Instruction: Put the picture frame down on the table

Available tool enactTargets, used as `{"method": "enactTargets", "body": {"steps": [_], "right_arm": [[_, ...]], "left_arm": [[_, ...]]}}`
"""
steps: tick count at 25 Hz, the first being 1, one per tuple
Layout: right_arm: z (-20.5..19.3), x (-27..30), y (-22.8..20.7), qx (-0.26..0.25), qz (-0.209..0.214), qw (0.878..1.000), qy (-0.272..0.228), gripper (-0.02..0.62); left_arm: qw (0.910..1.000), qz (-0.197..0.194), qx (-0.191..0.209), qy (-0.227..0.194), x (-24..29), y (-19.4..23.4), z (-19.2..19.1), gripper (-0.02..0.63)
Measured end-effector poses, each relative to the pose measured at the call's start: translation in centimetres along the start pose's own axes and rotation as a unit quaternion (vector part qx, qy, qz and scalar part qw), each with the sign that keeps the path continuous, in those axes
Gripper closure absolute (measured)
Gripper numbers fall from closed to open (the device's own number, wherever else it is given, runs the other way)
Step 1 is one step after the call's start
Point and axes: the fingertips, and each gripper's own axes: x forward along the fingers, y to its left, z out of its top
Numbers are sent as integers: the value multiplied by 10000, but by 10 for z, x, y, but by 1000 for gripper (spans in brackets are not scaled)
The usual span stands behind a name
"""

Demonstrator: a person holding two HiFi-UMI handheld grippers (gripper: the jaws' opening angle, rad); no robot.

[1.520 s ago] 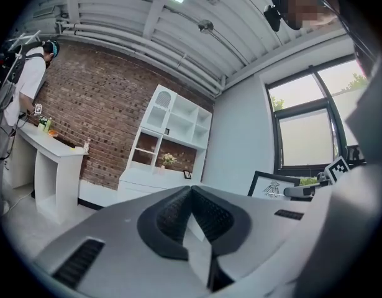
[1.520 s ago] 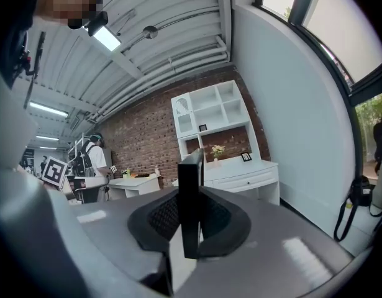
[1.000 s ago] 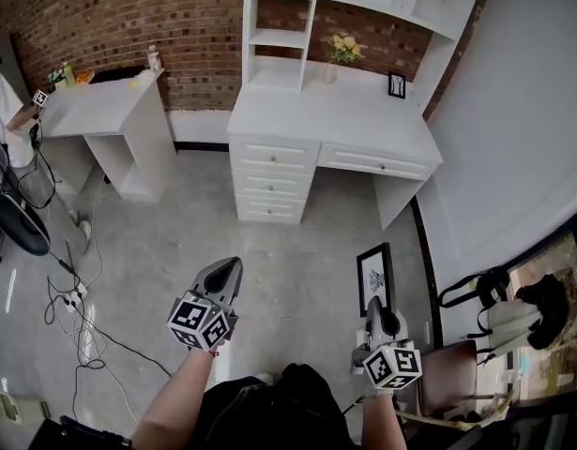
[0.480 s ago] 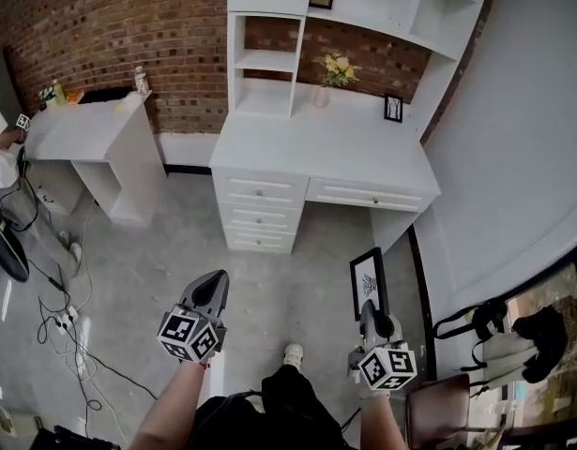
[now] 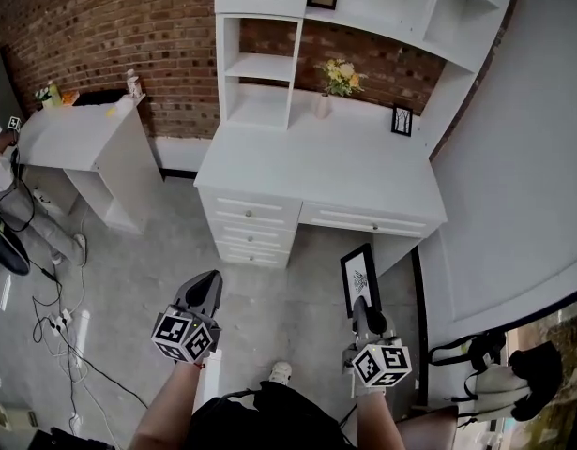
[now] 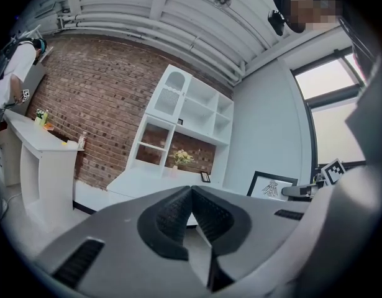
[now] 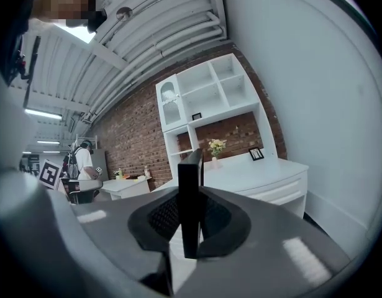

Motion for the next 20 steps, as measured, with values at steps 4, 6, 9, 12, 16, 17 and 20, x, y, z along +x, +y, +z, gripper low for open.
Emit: {"method": "enactTargets", "body": {"steps": [4, 6, 9, 12, 16, 17, 20], "right_arm": [[7, 31, -28, -25, 46, 10000, -4, 552], [11, 44, -43, -26, 65, 10000, -9, 552], [19, 63, -59, -38, 125, 9999, 5, 552], [23, 79, -70, -23, 193, 9998, 48, 552], [20, 102, -74, 13, 294, 9995, 113, 552], [19, 108, -75, 26, 304, 9995, 111, 552], [17, 124, -80, 64, 315, 9994, 114, 552]], "left_arm": [[10000, -5, 42, -30, 41, -3, -1, 606], [10000, 29, 11, -65, 61, -4, -1, 606], [9999, 14, 4, -134, 88, -11, 4, 606], [9999, -34, 57, -90, 105, -19, 3, 606], [9999, 99, -7, -29, 118, -8, 0, 606], [9999, 126, -11, -25, 122, -3, -1, 606], [9999, 133, -28, -4, 138, 7, -1, 606]]}}
